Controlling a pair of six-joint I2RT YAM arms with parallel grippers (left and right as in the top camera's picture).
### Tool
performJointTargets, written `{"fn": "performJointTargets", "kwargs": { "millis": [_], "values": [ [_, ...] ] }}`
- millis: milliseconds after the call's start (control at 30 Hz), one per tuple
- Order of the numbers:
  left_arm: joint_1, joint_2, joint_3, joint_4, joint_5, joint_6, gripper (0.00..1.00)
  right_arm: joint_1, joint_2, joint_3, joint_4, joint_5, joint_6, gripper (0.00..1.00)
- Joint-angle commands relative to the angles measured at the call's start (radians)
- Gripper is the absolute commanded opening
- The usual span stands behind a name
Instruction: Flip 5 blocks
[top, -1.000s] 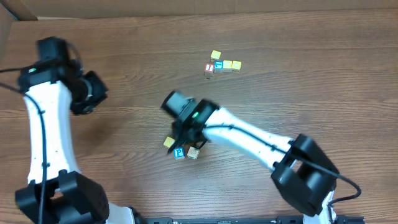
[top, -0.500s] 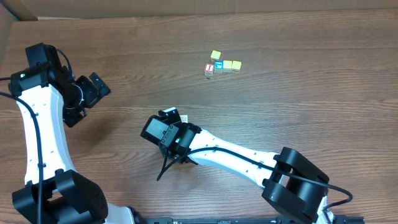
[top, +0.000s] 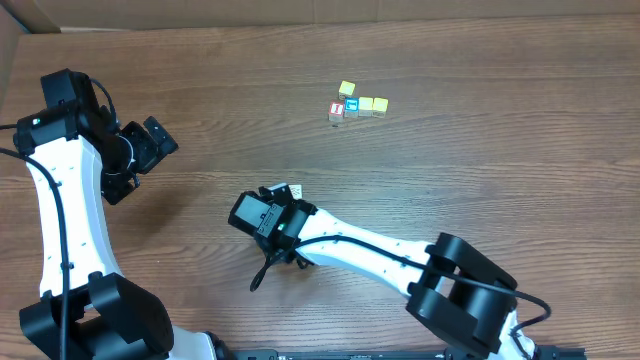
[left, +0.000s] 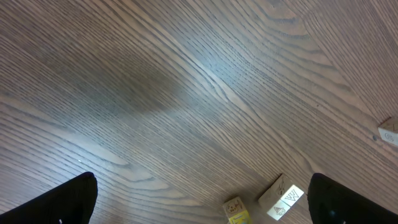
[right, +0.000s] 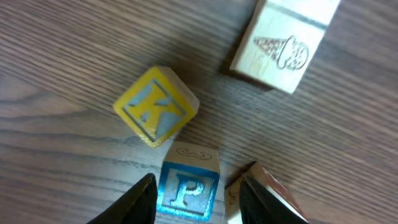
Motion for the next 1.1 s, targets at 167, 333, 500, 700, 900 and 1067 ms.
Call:
{"fn": "performJointTargets", "kwargs": {
  "millis": [167,333,500,700,900,1067],
  "values": [
    [-0.007,0.001,-0.009,0.001,0.001,-0.003,1.00,0.008,0.010,0.010,0.002,-0.015,0.003,0.40],
    [-0.007,0.001,-0.009,0.001,0.001,-0.003,1.00,0.011,0.011,0.010,0.003,-0.015,0.003,0.39],
    [-0.007,0.001,-0.009,0.001,0.001,-0.003,1.00,0.012,0.012,0.010,0.003,-0.016,0.005,0.39],
    [-0.007,0.001,-0.009,0.001,0.001,-0.003,1.00,0.012,0.030,0.010,0.004,-0.015,0.005,0.38],
    [-0.007,0.001,-0.009,0.001,0.001,-0.003,1.00,0.012,0.032,0.010,0.008,-0.015,0.005,0.30],
    [-0.007,0.001,-0.009,0.001,0.001,-0.003,1.00,0.012,0.032,0.010,0.013,-0.015,0.005,0.28]
  ]
}}
